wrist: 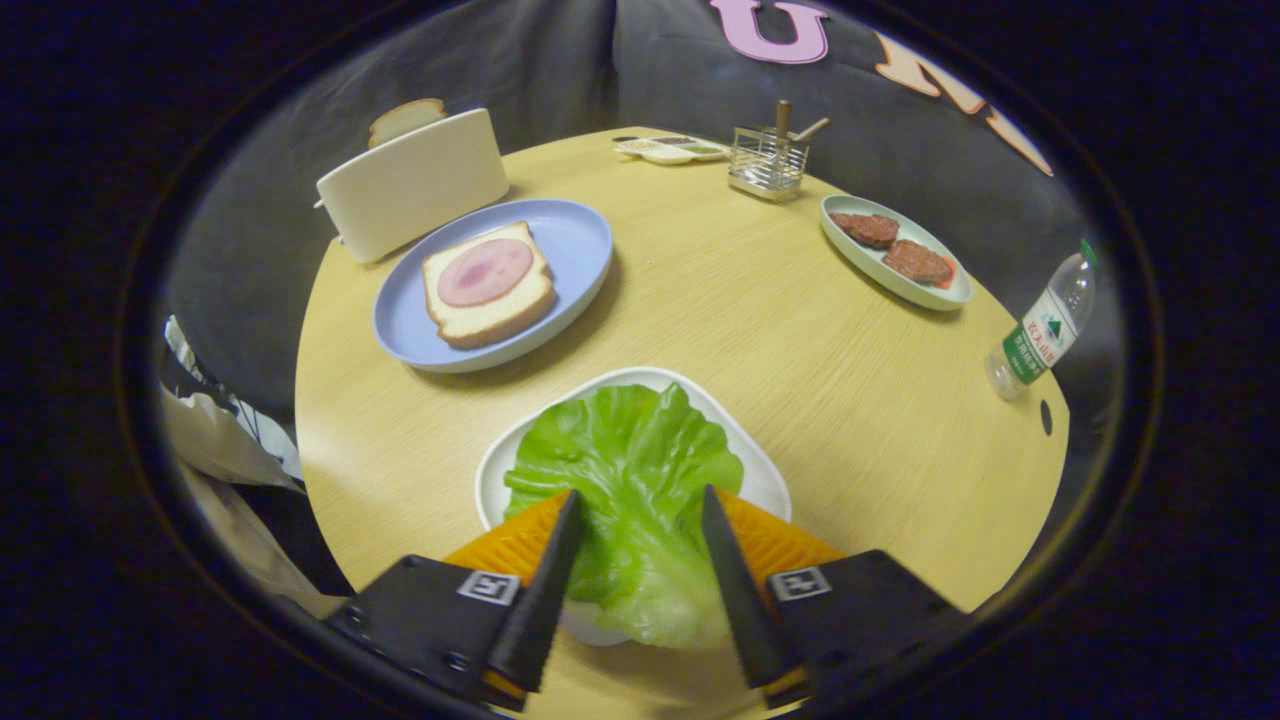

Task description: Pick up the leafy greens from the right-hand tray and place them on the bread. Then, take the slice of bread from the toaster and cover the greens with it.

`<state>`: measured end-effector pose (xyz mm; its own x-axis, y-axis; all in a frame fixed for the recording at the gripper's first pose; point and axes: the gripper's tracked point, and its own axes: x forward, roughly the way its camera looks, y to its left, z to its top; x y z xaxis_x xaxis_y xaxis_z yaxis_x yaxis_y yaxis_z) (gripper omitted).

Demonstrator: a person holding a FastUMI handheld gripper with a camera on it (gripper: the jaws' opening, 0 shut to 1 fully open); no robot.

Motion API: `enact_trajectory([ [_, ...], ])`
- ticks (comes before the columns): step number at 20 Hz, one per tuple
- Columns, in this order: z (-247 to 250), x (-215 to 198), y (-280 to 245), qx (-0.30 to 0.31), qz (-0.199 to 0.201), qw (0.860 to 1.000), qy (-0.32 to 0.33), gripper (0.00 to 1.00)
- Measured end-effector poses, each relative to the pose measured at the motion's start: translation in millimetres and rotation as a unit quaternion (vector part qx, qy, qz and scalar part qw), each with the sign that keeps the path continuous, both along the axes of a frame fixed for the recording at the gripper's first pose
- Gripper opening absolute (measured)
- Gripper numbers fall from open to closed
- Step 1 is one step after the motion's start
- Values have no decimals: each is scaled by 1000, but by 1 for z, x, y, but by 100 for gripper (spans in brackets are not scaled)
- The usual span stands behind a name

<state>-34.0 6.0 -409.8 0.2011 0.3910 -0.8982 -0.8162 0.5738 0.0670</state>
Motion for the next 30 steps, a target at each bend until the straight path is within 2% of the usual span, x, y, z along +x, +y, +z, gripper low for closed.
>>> enact_trajectory([
  [5,-1,1,5,0,-14,1000,6,26],
  [6,0,1,5,-4,-18,1000,2,26],
  [7,-2,0,6,-6,-13,1000,-5,11],
  [9,-4,1,4,-16,-7,1000,-18,4],
  [22,59,-14,39,21,-49,998,-42,4],
  [30,78,-14,84,31,-42,997,-48,4],
])
